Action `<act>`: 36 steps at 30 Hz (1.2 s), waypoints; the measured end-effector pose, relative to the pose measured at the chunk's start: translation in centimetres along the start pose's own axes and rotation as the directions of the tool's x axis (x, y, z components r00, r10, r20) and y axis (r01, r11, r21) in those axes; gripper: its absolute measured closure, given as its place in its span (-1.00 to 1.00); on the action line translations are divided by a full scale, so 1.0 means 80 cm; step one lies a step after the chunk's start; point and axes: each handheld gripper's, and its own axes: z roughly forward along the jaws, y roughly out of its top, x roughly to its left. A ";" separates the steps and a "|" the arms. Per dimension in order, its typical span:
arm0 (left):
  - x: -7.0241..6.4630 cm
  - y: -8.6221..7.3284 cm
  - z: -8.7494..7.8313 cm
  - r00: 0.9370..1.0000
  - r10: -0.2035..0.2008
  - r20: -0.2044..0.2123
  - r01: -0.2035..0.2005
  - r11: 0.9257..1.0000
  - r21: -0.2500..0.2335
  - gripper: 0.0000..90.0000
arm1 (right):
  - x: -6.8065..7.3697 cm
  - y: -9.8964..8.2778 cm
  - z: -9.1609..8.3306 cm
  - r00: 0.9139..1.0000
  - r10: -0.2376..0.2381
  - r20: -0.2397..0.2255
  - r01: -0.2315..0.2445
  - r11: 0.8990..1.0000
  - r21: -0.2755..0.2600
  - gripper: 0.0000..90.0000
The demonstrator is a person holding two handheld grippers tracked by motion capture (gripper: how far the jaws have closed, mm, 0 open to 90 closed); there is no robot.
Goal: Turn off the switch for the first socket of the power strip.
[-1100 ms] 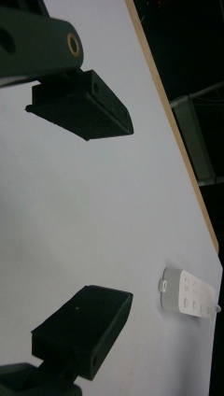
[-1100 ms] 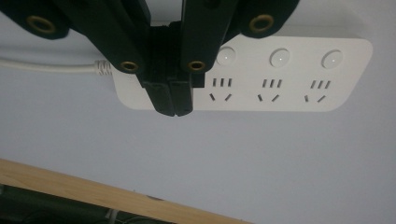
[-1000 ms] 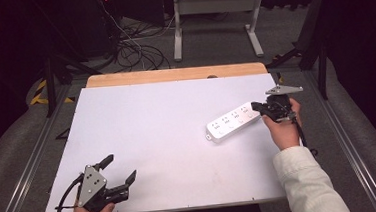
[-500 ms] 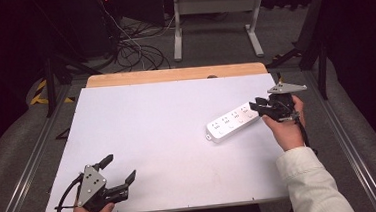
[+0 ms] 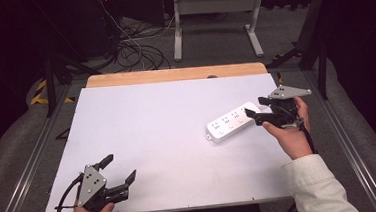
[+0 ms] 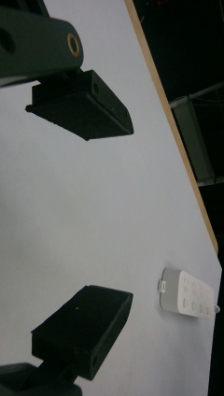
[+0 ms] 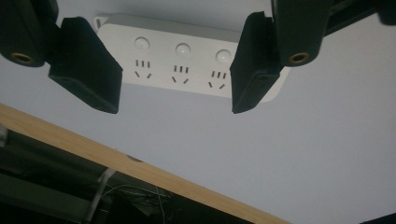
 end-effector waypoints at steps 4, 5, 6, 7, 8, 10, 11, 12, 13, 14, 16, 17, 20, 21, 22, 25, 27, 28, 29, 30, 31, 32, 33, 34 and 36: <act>0.000 0.000 0.000 1.000 0.003 0.000 -0.003 1.000 -0.001 -0.60 | 0.011 0.000 -0.011 0.999 -0.004 -0.038 0.003 1.000 -0.013 -0.30; 0.000 0.000 0.000 1.000 0.003 0.000 -0.003 1.000 -0.001 -0.60 | 0.011 0.000 -0.011 0.999 -0.004 -0.038 0.003 1.000 -0.013 -0.30; 0.000 0.000 -0.001 1.000 0.005 0.000 -0.005 1.000 0.001 -0.60 | 0.017 0.000 -0.018 0.999 -0.010 -0.052 0.009 1.000 -0.022 -0.31; 0.000 0.000 -0.001 1.000 0.004 -0.001 -0.004 1.000 0.001 -0.60 | 0.020 0.000 -0.021 0.998 -0.018 -0.059 0.017 0.999 -0.030 -0.31; 0.000 0.000 -0.001 1.000 0.004 -0.001 -0.004 1.000 0.001 -0.60 | 0.024 -0.001 -0.025 0.998 -0.023 -0.063 0.021 0.999 -0.036 -0.32; 0.000 0.000 0.000 1.000 0.003 0.000 -0.003 1.000 0.000 -0.60 | 0.029 -0.001 -0.031 0.997 -0.048 -0.066 0.045 0.998 -0.048 -0.35; 0.000 0.000 0.000 1.000 0.003 0.001 -0.003 1.000 0.000 -0.60 | 0.031 -0.002 -0.033 0.996 -0.059 -0.066 0.056 0.997 -0.054 -0.36; 0.000 0.000 0.000 1.000 0.003 0.001 -0.003 1.000 0.001 -0.60 | 0.033 -0.003 -0.036 0.995 -0.063 -0.073 0.059 0.997 -0.059 -0.36; 0.000 0.000 0.000 1.000 0.003 0.001 -0.003 1.000 0.001 -0.60 | 0.035 -0.004 -0.038 0.995 -0.063 -0.082 0.057 0.996 -0.065 -0.37; 0.000 0.000 -0.001 1.000 0.009 -0.001 -0.009 1.000 0.002 -0.60 | 0.037 -0.005 -0.041 0.994 -0.064 -0.090 0.058 0.996 -0.068 -0.38; 0.000 0.000 -0.001 1.000 0.003 0.001 -0.003 1.000 0.001 -0.60 | 0.041 -0.009 -0.045 0.992 -0.069 -0.107 0.061 0.995 -0.076 -0.40; 0.000 0.000 -0.001 1.000 0.003 0.001 -0.003 1.000 0.001 -0.60 | 0.041 -0.009 -0.045 0.992 -0.069 -0.107 0.061 0.995 -0.076 -0.40; 0.000 0.000 -0.001 1.000 0.004 0.000 -0.004 1.000 0.002 -0.60 | 0.048 -0.019 -0.054 0.987 -0.078 -0.139 0.066 0.994 -0.085 -0.47; 0.000 0.000 -0.001 1.000 0.004 0.001 -0.004 1.000 0.001 -0.60 | 0.048 -0.019 -0.054 0.987 -0.078 -0.139 0.066 0.994 -0.085 -0.47; 0.000 0.000 -0.001 1.000 0.003 0.001 -0.003 1.000 0.000 -0.60 | 0.052 -0.026 -0.057 0.984 -0.087 -0.158 0.075 0.994 -0.085 -0.53; -0.001 0.000 -0.001 1.000 0.003 0.002 -0.003 1.000 0.000 -0.60 | 0.055 -0.032 -0.060 0.983 -0.087 -0.164 0.074 0.994 -0.084 -0.55; -0.001 0.000 -0.001 1.000 0.003 0.001 -0.003 1.000 0.000 -0.60 | 0.059 -0.038 -0.062 0.980 -0.088 -0.178 0.073 0.993 -0.088 -0.57; -0.001 0.000 -0.001 1.000 0.002 0.001 -0.002 1.000 -0.001 -0.60 | 0.062 -0.044 -0.063 0.977 -0.093 -0.192 0.076 0.993 -0.094 -0.57; -0.001 0.000 -0.001 1.000 0.003 0.001 -0.003 1.000 -0.001 -0.60 | 0.062 -0.044 -0.063 0.977 -0.093 -0.192 0.076 0.993 -0.094 -0.57; -0.001 0.000 -0.001 1.000 0.003 0.001 -0.003 1.000 -0.001 -0.60 | 0.065 -0.050 -0.063 0.973 -0.092 -0.210 0.073 0.993 -0.097 -0.58; -0.001 0.000 -0.001 1.000 0.003 0.000 -0.003 1.000 -0.001 -0.60 | 0.067 -0.054 -0.062 0.971 -0.090 -0.222 0.070 0.993 -0.096 -0.59; -0.001 0.000 -0.001 1.000 0.003 0.000 -0.003 1.000 -0.002 -0.60 | 0.067 -0.054 -0.062 0.971 -0.090 -0.222 0.070 0.993 -0.096 -0.59; -0.001 0.000 -0.001 1.000 0.002 0.000 -0.002 1.000 -0.002 -0.60 | 0.069 -0.058 -0.062 0.969 -0.090 -0.230 0.069 0.993 -0.097 -0.60; 0.000 0.000 -0.001 1.000 0.002 -0.001 -0.002 1.000 -0.002 -0.60 | 0.071 -0.063 -0.061 0.966 -0.088 -0.242 0.066 0.993 -0.097 -0.60; -0.001 0.000 -0.001 1.000 0.002 0.000 -0.002 1.000 -0.002 -0.60 | 0.075 -0.071 -0.059 0.962 -0.086 -0.258 0.063 0.993 -0.097 -0.60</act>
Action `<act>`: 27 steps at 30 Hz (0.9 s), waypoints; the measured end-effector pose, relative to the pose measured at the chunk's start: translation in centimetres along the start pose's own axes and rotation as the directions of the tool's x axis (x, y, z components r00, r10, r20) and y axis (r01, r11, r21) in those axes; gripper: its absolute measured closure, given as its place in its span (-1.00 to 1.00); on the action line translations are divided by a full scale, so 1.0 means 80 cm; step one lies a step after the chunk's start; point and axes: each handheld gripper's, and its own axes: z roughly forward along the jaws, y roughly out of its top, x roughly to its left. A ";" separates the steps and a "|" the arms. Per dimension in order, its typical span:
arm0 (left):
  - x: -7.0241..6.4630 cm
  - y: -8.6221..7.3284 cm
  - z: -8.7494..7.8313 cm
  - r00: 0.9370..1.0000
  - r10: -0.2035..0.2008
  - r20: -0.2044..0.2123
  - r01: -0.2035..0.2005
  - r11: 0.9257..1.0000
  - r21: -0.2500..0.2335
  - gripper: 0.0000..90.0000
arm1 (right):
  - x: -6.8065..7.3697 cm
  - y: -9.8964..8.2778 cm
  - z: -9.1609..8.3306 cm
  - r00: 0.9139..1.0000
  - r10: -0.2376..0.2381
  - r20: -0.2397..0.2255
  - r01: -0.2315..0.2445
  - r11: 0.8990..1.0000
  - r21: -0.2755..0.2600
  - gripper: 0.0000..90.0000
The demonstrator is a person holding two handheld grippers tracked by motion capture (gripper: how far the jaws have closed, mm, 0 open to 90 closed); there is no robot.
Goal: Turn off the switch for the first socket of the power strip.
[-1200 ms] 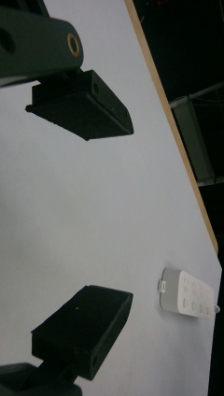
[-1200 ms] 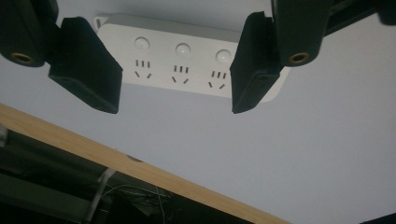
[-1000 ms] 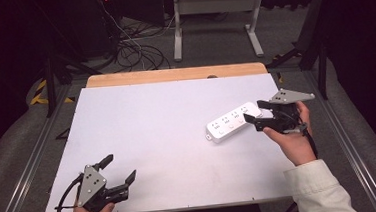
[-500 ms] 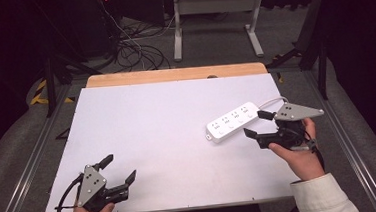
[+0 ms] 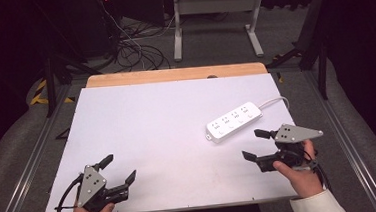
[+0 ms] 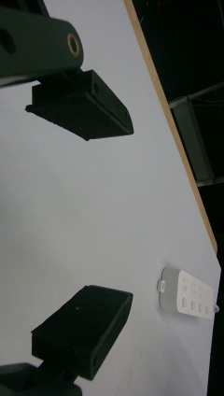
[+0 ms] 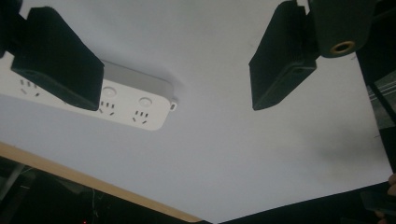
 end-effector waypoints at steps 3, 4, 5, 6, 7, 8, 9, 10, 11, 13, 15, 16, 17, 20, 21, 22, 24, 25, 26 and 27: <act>0.000 0.000 0.000 1.000 0.000 0.002 0.000 1.000 0.000 -0.60 | 0.004 -0.015 0.005 1.000 0.017 -0.024 -0.017 1.000 -0.005 -0.60; 0.000 0.000 0.000 1.000 0.000 0.002 0.000 1.000 0.001 -0.60 | 0.004 -0.015 0.005 1.000 0.017 -0.024 -0.017 1.000 -0.005 -0.60; 0.000 0.000 0.000 1.000 0.000 0.003 0.000 1.000 -0.001 -0.60 | 0.005 -0.019 0.006 0.999 0.022 -0.029 -0.022 1.000 -0.007 -0.60; 0.000 0.000 0.000 1.000 0.000 0.003 0.000 1.000 -0.001 -0.60 | 0.006 -0.027 0.010 0.999 0.031 -0.039 -0.031 0.999 -0.011 -0.60; 0.000 0.000 0.000 1.000 0.000 0.004 0.000 1.000 0.000 -0.60 | 0.006 -0.027 0.010 0.999 0.031 -0.039 -0.031 0.999 -0.011 -0.60; 0.000 0.000 0.000 1.000 0.000 0.003 0.000 1.000 0.000 -0.60 | 0.007 -0.030 0.011 0.998 0.035 -0.045 -0.036 0.999 -0.013 -0.60; 0.000 0.000 0.000 1.000 0.000 0.004 0.000 1.000 0.000 -0.60 | 0.008 -0.034 0.013 0.998 0.037 -0.049 -0.037 0.999 -0.012 -0.60; 0.000 0.000 0.000 1.000 0.000 0.004 0.000 1.000 0.000 -0.60 | 0.010 -0.042 0.017 0.998 0.040 -0.057 -0.040 0.999 -0.010 -0.60; 0.000 0.000 0.000 1.000 0.000 0.004 0.000 1.000 0.000 -0.60 | 0.010 -0.042 0.017 0.998 0.040 -0.057 -0.040 0.999 -0.010 -0.60; 0.000 0.000 0.000 1.000 0.000 0.005 0.000 1.000 0.000 -0.60 | 0.012 -0.051 0.021 0.998 0.030 -0.058 -0.030 1.000 -0.003 -0.60; 0.000 0.000 -0.001 1.000 0.000 0.005 0.000 1.000 -0.001 -0.60 | 0.012 -0.053 0.022 0.998 0.025 -0.058 -0.025 1.000 -0.004 -0.60; 0.000 0.000 -0.001 1.000 -0.001 0.006 0.001 1.000 0.000 -0.60 | 0.012 -0.060 0.024 0.998 0.019 -0.052 -0.019 1.000 0.003 -0.61; 0.000 0.000 -0.001 1.000 -0.001 0.006 0.001 1.000 0.000 -0.60 | 0.012 -0.063 0.026 0.999 0.024 -0.047 -0.024 1.000 0.010 -0.61; 0.000 0.000 -0.001 1.000 -0.001 0.007 0.001 1.000 0.000 -0.60 | 0.011 -0.070 0.029 0.999 0.031 -0.039 -0.031 0.999 0.021 -0.61; 0.000 0.000 -0.001 1.000 -0.001 0.007 0.001 1.000 0.000 -0.60 | 0.011 -0.077 0.032 0.999 0.040 -0.035 -0.039 0.999 0.032 -0.62; 0.000 0.000 -0.001 1.000 -0.002 0.007 0.002 1.000 0.001 -0.60 | 0.012 -0.079 0.033 0.998 0.045 -0.034 -0.044 0.998 0.037 -0.62; 0.000 0.000 0.000 1.000 -0.002 0.007 0.002 1.000 0.001 -0.60 | 0.012 -0.082 0.034 0.998 0.048 -0.031 -0.046 0.998 0.042 -0.63; -0.001 0.000 0.000 1.000 -0.002 0.007 0.002 1.000 0.001 -0.60 | 0.012 -0.084 0.036 0.998 0.055 -0.028 -0.054 0.997 0.048 -0.63; -0.001 0.000 0.000 1.000 -0.001 0.006 0.001 1.000 0.000 -0.60 | 0.012 -0.085 0.037 0.998 0.058 -0.027 -0.056 0.997 0.051 -0.63; -0.001 0.000 0.000 1.000 -0.002 0.006 0.002 1.000 0.002 -0.60 | 0.013 -0.087 0.038 0.998 0.064 -0.026 -0.063 0.996 0.062 -0.63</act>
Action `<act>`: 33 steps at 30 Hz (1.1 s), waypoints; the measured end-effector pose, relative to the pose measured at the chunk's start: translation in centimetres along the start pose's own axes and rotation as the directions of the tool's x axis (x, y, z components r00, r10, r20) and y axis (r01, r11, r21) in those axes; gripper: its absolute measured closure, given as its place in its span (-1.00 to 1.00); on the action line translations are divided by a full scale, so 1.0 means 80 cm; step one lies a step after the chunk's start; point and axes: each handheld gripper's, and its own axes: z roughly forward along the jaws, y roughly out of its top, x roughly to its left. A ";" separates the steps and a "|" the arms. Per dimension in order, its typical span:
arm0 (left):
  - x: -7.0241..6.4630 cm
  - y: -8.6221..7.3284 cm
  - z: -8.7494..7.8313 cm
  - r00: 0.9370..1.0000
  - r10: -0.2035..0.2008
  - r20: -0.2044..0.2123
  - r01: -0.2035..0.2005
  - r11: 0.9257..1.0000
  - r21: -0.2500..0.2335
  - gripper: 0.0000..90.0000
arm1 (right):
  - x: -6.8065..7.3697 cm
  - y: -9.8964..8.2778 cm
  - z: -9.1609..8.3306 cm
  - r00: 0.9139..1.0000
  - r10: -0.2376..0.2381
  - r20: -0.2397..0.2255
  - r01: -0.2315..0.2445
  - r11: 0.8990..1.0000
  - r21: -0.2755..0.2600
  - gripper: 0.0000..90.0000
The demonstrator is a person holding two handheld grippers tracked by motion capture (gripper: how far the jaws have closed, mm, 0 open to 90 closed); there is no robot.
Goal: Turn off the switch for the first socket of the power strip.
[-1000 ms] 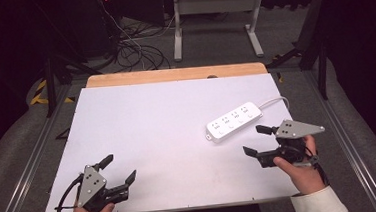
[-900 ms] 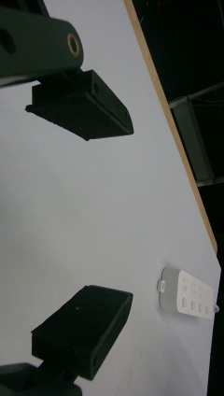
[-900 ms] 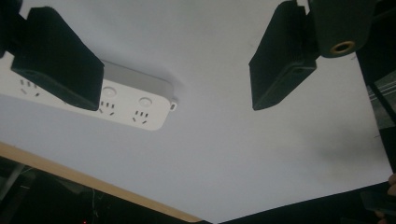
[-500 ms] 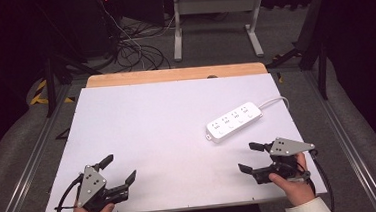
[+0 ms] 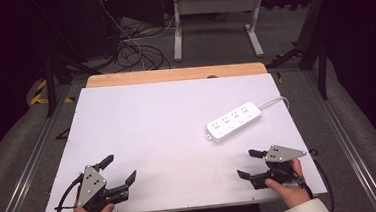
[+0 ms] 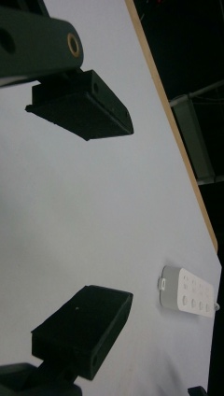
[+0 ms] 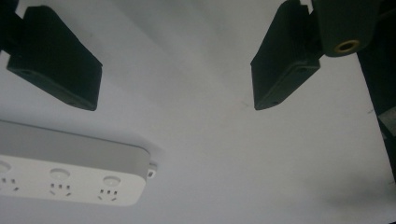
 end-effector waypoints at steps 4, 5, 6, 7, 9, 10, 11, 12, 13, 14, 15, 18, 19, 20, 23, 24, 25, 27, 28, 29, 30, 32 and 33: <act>0.001 0.000 0.000 1.000 0.002 0.000 -0.002 1.000 0.004 -0.60 | 0.000 -0.008 0.005 1.000 0.005 -0.006 -0.004 1.000 0.031 -0.64; 0.002 0.000 0.000 1.000 0.010 -0.001 -0.010 1.000 0.006 -0.60 | 0.000 -0.010 0.007 1.000 0.006 -0.004 -0.005 0.999 0.042 -0.64; 0.001 -0.001 0.000 1.000 0.004 0.001 -0.004 1.000 0.006 -0.60 | 0.000 -0.012 0.008 1.000 0.005 -0.001 -0.005 0.999 0.047 -0.64; 0.002 -0.001 0.001 1.000 0.011 0.000 -0.011 1.000 0.009 -0.60 | 0.001 -0.012 0.009 1.000 0.006 -0.001 -0.006 0.999 0.047 -0.64; 0.002 -0.001 0.001 1.000 0.006 0.002 -0.006 1.000 0.009 -0.60 | 0.002 -0.013 0.010 1.000 0.010 -0.006 -0.010 0.999 0.049 -0.64; 0.002 -0.001 0.002 1.000 0.006 0.005 -0.006 1.000 0.008 -0.60 | 0.005 -0.012 0.013 1.000 0.001 -0.003 -0.001 0.998 0.066 -0.64; 0.002 -0.001 0.002 1.000 0.006 0.005 -0.006 1.000 0.008 -0.60 | 0.006 -0.011 0.014 1.000 0.001 -0.005 -0.001 0.998 0.061 -0.64; 0.002 -0.001 0.002 1.000 0.006 0.005 -0.006 1.000 0.011 -0.60 | 0.008 -0.010 0.014 1.000 -0.006 -0.004 0.006 0.999 0.053 -0.64; 0.002 -0.001 0.003 1.000 0.005 0.005 -0.005 1.000 0.011 -0.60 | 0.008 -0.010 0.014 1.000 -0.006 -0.004 0.006 0.999 0.053 -0.64; 0.003 -0.001 0.003 1.000 0.005 0.004 -0.005 1.000 0.011 -0.60 | 0.009 -0.008 0.014 1.000 -0.020 0.003 0.020 0.999 0.049 -0.63; 0.003 -0.001 0.003 1.000 0.006 0.005 -0.006 1.000 0.011 -0.60 | 0.009 -0.007 0.013 1.000 -0.030 0.009 0.029 0.999 0.041 -0.63; 0.003 -0.001 0.002 1.000 0.006 0.003 -0.006 1.000 0.010 -0.60 | 0.006 -0.008 0.008 0.999 -0.028 0.022 0.027 0.999 0.019 -0.63; 0.003 -0.001 0.002 1.000 0.006 0.003 -0.006 1.000 0.011 -0.60 | 0.005 -0.008 0.006 0.999 -0.026 0.026 0.026 1.000 0.013 -0.62; 0.003 -0.001 0.003 1.000 0.005 0.003 -0.005 1.000 0.010 -0.60 | 0.004 -0.008 0.005 0.999 -0.024 0.031 0.024 1.000 0.005 -0.62; 0.004 -0.002 0.003 1.000 0.005 0.002 -0.005 1.000 0.010 -0.60 | 0.004 -0.006 0.003 0.999 -0.029 0.040 0.030 0.999 -0.018 -0.62; 0.004 -0.002 0.003 1.000 0.003 0.001 -0.003 1.000 0.010 -0.60 | 0.004 -0.006 0.002 0.999 -0.033 0.042 0.035 0.999 -0.025 -0.62; 0.004 -0.002 0.003 1.000 0.003 0.000 -0.003 1.000 0.009 -0.60 | 0.005 -0.005 0.002 0.998 -0.038 0.041 0.039 0.999 -0.030 -0.62; 0.004 -0.002 0.002 1.000 0.007 -0.002 -0.007 1.000 0.009 -0.60 | 0.005 -0.005 0.001 0.998 -0.039 0.041 0.040 0.999 -0.030 -0.63; 0.004 -0.002 0.002 1.000 0.009 -0.002 -0.009 1.000 0.009 -0.60 | 0.005 -0.005 0.001 0.998 -0.040 0.043 0.042 0.999 -0.032 -0.62; 0.004 -0.002 0.002 1.000 0.011 -0.002 -0.011 1.000 0.009 -0.60 | 0.005 -0.005 0.000 0.998 -0.038 0.043 0.040 0.999 -0.035 -0.62; 0.004 -0.002 0.002 1.000 0.009 -0.001 -0.009 1.000 0.011 -0.60 | 0.005 -0.005 0.000 0.998 -0.038 0.043 0.040 0.999 -0.036 -0.62; 0.004 -0.002 0.002 1.000 0.010 -0.001 -0.010 1.000 0.011 -0.60 | 0.005 -0.005 0.000 0.998 -0.039 0.045 0.040 0.998 -0.038 -0.62; 0.004 -0.002 0.002 1.000 0.010 -0.001 -0.010 1.000 0.011 -0.60 | 0.005 -0.005 0.000 0.998 -0.039 0.043 0.041 0.998 -0.041 -0.61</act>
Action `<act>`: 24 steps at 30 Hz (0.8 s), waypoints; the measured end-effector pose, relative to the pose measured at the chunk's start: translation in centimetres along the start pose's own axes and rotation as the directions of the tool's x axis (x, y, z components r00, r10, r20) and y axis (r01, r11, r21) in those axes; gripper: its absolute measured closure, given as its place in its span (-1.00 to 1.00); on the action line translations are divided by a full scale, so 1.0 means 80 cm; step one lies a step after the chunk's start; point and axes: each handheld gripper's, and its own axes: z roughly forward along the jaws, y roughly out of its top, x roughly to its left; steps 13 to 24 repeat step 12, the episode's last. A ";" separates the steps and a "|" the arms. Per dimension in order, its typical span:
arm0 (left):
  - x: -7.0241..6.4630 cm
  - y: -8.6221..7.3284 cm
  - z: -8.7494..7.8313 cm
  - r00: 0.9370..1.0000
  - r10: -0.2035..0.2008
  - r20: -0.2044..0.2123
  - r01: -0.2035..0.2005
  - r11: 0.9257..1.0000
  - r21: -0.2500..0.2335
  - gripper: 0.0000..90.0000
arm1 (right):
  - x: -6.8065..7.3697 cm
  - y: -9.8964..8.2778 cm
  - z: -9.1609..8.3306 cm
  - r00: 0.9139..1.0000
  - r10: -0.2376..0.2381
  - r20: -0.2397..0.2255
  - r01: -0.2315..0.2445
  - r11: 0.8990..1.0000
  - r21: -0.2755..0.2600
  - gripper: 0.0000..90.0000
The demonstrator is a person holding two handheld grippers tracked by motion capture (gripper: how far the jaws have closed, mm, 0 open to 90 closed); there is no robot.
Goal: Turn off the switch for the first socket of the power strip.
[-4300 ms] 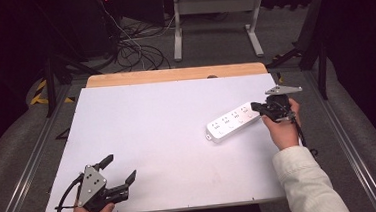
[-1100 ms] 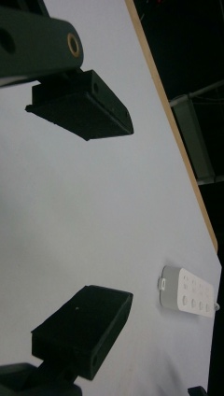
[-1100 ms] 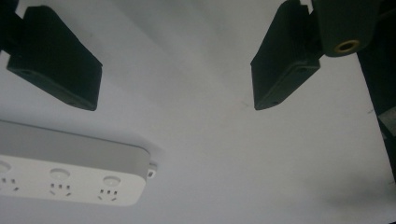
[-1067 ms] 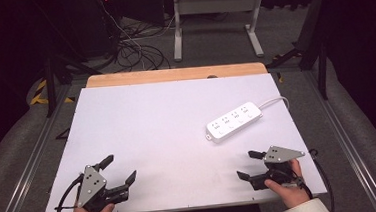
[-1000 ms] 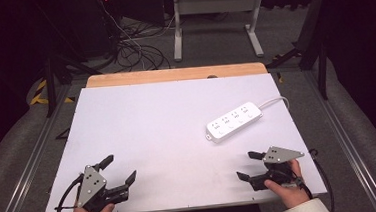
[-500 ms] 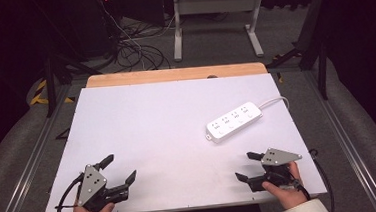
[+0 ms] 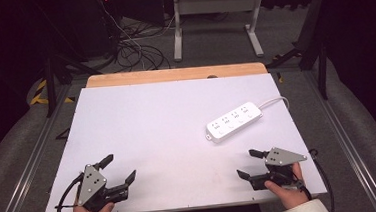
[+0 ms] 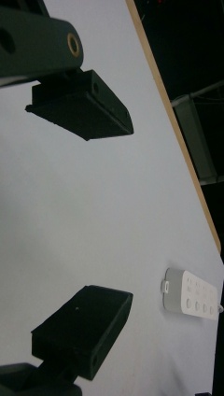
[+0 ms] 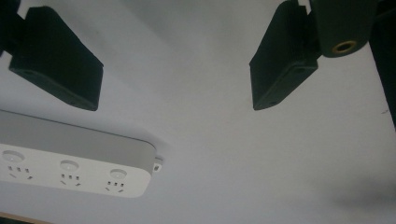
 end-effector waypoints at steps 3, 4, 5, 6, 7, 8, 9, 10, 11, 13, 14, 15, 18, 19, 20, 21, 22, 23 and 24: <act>0.000 0.000 0.000 1.000 -0.001 0.000 0.001 1.000 0.000 -0.60 | 0.000 0.000 0.000 1.000 0.001 -0.001 -0.001 1.000 0.004 -0.61; 0.000 0.000 0.000 1.000 -0.001 -0.001 0.001 1.000 0.000 -0.60 | 0.000 0.000 0.000 1.000 0.001 -0.002 -0.001 1.000 0.004 -0.61; 0.000 0.000 0.000 1.000 0.001 -0.002 -0.001 1.000 -0.001 -0.60 | 0.000 0.000 0.000 1.000 0.001 -0.002 -0.001 1.000 0.003 -0.61; 0.000 0.000 0.000 1.000 0.001 -0.002 -0.001 1.000 -0.001 -0.60 | 0.000 0.000 0.000 1.000 0.001 -0.002 -0.001 1.000 0.004 -0.61; 0.000 0.000 0.000 1.000 0.001 -0.002 -0.001 1.000 -0.001 -0.60 | 0.000 0.000 0.000 1.000 0.001 -0.002 -0.001 1.000 0.004 -0.61; 0.000 0.000 0.000 1.000 0.001 -0.002 -0.001 1.000 -0.001 -0.60 | 0.000 0.000 0.000 1.000 0.001 -0.002 -0.001 1.000 0.004 -0.61; 0.000 0.000 0.000 1.000 0.000 -0.002 0.000 1.000 -0.001 -0.60 | 0.000 0.000 0.000 1.000 0.000 -0.003 0.000 1.000 0.005 -0.61; 0.000 0.000 0.000 1.000 0.001 -0.002 -0.001 1.000 -0.001 -0.60 | 0.000 0.000 0.000 1.000 0.000 -0.003 0.000 1.000 0.005 -0.61; 0.000 0.000 0.000 1.000 -0.001 -0.001 0.001 1.000 0.000 -0.60 | 0.000 0.000 0.000 1.000 0.001 -0.001 -0.001 1.000 0.003 -0.61; 0.000 0.000 0.000 1.000 -0.001 -0.001 0.001 1.000 0.000 -0.60 | 0.000 0.000 0.000 1.000 -0.001 0.001 0.001 1.000 0.002 -0.61; 0.000 0.000 0.000 1.000 -0.001 -0.001 0.001 1.000 0.000 -0.60 | 0.000 0.000 0.000 1.000 -0.001 0.001 0.001 1.000 0.002 -0.61; 0.000 0.000 0.000 1.000 -0.001 -0.001 0.001 1.000 0.000 -0.60 | 0.000 0.000 0.000 1.000 -0.001 0.001 0.001 1.000 0.002 -0.61; 0.000 0.000 0.000 1.000 -0.001 -0.001 0.001 1.000 0.000 -0.60 | 0.000 0.000 0.000 1.000 -0.001 0.001 0.001 1.000 0.002 -0.61; 0.000 0.000 0.000 1.000 -0.001 -0.001 0.001 1.000 0.000 -0.60 | 0.000 0.000 0.000 1.000 -0.001 0.001 0.001 1.000 0.002 -0.61; 0.000 0.000 0.000 1.000 -0.001 -0.001 0.001 1.000 0.000 -0.60 | 0.000 0.000 0.000 1.000 -0.001 0.001 0.001 1.000 0.002 -0.61; 0.000 0.000 0.000 1.000 -0.001 -0.001 0.001 1.000 0.000 -0.60 | 0.000 0.000 0.000 1.000 -0.001 0.001 0.001 1.000 0.002 -0.61; 0.000 0.000 0.000 1.000 -0.001 -0.001 0.001 1.000 0.000 -0.60 | 0.000 0.000 0.000 1.000 -0.001 0.001 0.001 1.000 0.002 -0.61; 0.000 0.000 0.000 1.000 -0.001 -0.001 0.001 1.000 0.000 -0.60 | 0.000 0.000 0.000 1.000 -0.001 0.001 0.001 1.000 0.002 -0.61; 0.000 0.000 0.000 1.000 -0.001 -0.001 0.001 1.000 0.000 -0.60 | 0.000 0.000 0.000 1.000 -0.001 0.001 0.001 1.000 0.002 -0.61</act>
